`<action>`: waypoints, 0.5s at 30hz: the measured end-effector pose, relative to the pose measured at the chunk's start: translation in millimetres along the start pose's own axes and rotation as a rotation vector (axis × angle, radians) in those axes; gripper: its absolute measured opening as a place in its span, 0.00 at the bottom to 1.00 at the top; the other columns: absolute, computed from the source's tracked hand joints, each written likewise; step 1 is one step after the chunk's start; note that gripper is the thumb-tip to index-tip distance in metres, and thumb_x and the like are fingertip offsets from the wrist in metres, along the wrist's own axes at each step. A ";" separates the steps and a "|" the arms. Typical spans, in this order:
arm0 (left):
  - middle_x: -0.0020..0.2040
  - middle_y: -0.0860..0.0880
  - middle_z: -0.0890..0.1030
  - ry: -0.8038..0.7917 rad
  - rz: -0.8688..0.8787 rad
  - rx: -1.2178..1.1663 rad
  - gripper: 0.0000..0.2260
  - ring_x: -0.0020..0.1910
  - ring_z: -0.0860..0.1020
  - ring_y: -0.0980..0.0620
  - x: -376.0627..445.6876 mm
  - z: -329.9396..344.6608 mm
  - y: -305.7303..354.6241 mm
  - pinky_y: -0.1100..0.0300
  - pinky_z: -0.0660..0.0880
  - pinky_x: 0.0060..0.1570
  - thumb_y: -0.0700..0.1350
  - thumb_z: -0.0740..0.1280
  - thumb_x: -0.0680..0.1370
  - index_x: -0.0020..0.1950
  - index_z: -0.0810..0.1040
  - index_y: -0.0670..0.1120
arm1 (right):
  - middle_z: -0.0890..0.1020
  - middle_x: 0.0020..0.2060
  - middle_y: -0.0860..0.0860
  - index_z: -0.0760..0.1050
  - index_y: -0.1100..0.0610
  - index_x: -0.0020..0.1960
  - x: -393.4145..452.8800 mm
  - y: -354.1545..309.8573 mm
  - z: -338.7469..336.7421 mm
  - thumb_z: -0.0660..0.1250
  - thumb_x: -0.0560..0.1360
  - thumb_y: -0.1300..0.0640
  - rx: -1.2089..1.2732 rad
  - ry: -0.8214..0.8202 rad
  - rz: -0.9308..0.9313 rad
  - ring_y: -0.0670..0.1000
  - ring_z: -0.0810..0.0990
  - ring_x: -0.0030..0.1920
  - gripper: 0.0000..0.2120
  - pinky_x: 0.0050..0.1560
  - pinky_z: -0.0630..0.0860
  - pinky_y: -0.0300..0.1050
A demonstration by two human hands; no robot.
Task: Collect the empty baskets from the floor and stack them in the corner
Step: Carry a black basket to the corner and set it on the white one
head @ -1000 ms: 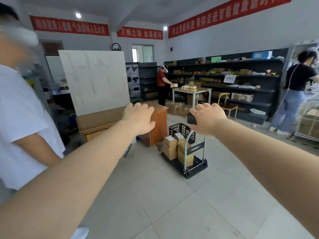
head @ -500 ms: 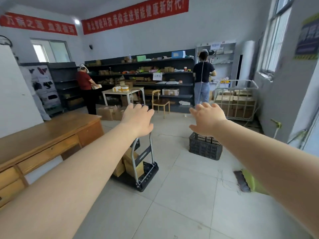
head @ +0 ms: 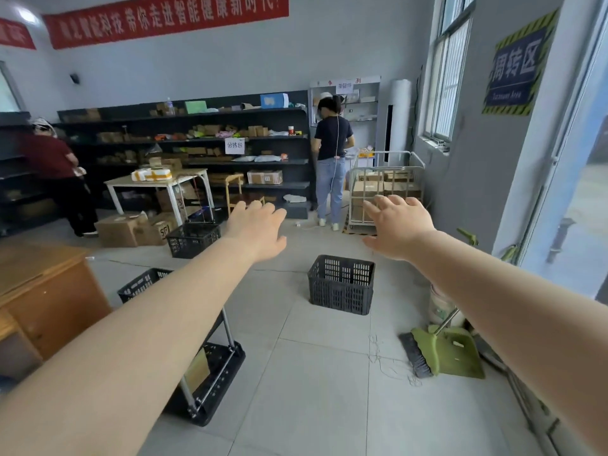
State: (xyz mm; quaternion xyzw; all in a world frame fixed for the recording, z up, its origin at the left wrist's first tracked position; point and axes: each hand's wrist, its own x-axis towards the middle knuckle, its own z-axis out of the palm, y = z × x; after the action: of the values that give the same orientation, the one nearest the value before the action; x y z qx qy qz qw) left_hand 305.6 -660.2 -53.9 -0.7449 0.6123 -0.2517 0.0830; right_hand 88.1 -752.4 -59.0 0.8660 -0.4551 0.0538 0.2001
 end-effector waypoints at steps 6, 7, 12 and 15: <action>0.68 0.46 0.72 -0.035 -0.025 -0.040 0.25 0.67 0.69 0.44 109.0 43.2 7.0 0.49 0.66 0.63 0.58 0.57 0.79 0.73 0.64 0.48 | 0.61 0.75 0.52 0.52 0.52 0.78 99.7 41.8 50.5 0.55 0.78 0.39 0.013 -0.039 0.019 0.55 0.59 0.74 0.33 0.70 0.59 0.53; 0.69 0.46 0.71 -0.042 -0.027 -0.049 0.25 0.67 0.69 0.44 125.5 51.3 7.0 0.49 0.65 0.64 0.58 0.57 0.79 0.74 0.64 0.48 | 0.61 0.75 0.52 0.52 0.51 0.78 116.9 46.1 58.3 0.55 0.78 0.39 0.021 -0.045 0.024 0.55 0.59 0.74 0.33 0.70 0.59 0.52; 0.70 0.47 0.70 -0.082 -0.015 -0.066 0.26 0.68 0.68 0.45 210.8 99.7 -3.4 0.49 0.64 0.64 0.59 0.57 0.79 0.74 0.64 0.48 | 0.60 0.76 0.52 0.52 0.52 0.78 205.0 50.8 101.7 0.55 0.78 0.38 0.041 -0.093 0.022 0.55 0.59 0.75 0.34 0.70 0.59 0.52; 0.69 0.47 0.71 -0.082 -0.020 -0.075 0.26 0.68 0.68 0.45 270.2 130.1 -16.8 0.49 0.64 0.65 0.59 0.57 0.79 0.74 0.63 0.49 | 0.61 0.75 0.52 0.53 0.52 0.78 265.8 51.5 126.7 0.55 0.78 0.38 0.029 -0.098 0.033 0.55 0.59 0.74 0.34 0.70 0.59 0.52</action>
State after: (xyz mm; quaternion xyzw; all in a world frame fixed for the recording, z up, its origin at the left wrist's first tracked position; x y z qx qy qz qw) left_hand 415.7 -938.0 -84.6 -0.7632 0.6099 -0.1988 0.0774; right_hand 189.3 -1032.3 -86.3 0.8628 -0.4777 0.0212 0.1639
